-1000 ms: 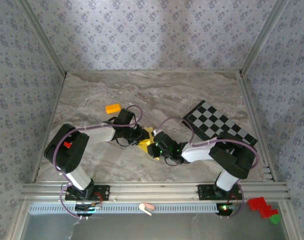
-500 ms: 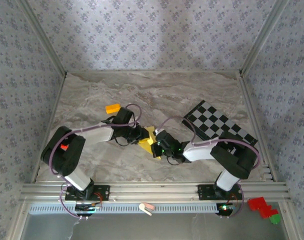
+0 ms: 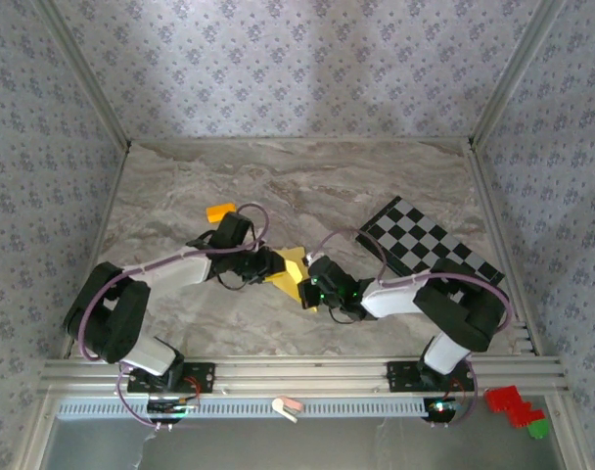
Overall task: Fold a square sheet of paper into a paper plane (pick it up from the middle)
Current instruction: Fourth fold the wing at the center of the table.
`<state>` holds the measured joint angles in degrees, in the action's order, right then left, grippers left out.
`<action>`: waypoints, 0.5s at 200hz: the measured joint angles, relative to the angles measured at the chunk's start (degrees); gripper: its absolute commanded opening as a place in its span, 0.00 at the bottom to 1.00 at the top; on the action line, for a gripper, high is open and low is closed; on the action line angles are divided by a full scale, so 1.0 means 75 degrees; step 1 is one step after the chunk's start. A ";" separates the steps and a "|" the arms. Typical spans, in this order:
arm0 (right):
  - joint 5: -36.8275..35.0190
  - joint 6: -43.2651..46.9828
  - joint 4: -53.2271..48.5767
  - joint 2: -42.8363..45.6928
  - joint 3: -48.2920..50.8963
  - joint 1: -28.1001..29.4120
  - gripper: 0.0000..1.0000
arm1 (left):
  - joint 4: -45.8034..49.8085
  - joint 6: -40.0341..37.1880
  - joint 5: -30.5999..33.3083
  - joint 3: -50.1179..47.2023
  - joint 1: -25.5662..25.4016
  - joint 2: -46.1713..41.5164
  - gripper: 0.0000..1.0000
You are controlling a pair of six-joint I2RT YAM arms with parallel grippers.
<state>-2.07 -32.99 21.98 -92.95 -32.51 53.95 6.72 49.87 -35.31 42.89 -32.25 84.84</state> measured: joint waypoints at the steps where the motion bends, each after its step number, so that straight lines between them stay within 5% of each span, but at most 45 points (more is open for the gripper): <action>1: 0.0000 0.0000 0.0012 -0.0006 0.0000 0.0000 0.05 | 0.0006 -0.0003 0.0000 0.0000 0.0000 -0.0003 0.26; 100: -0.0006 -0.0058 0.0874 -0.0216 0.0221 0.0003 0.04 | 0.0207 -0.0242 0.0434 0.0032 0.0187 -0.0399 0.24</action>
<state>-2.11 -33.43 28.53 -94.56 -30.85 53.98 8.27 48.05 -32.05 43.13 -30.85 81.84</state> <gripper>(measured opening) 0.054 0.240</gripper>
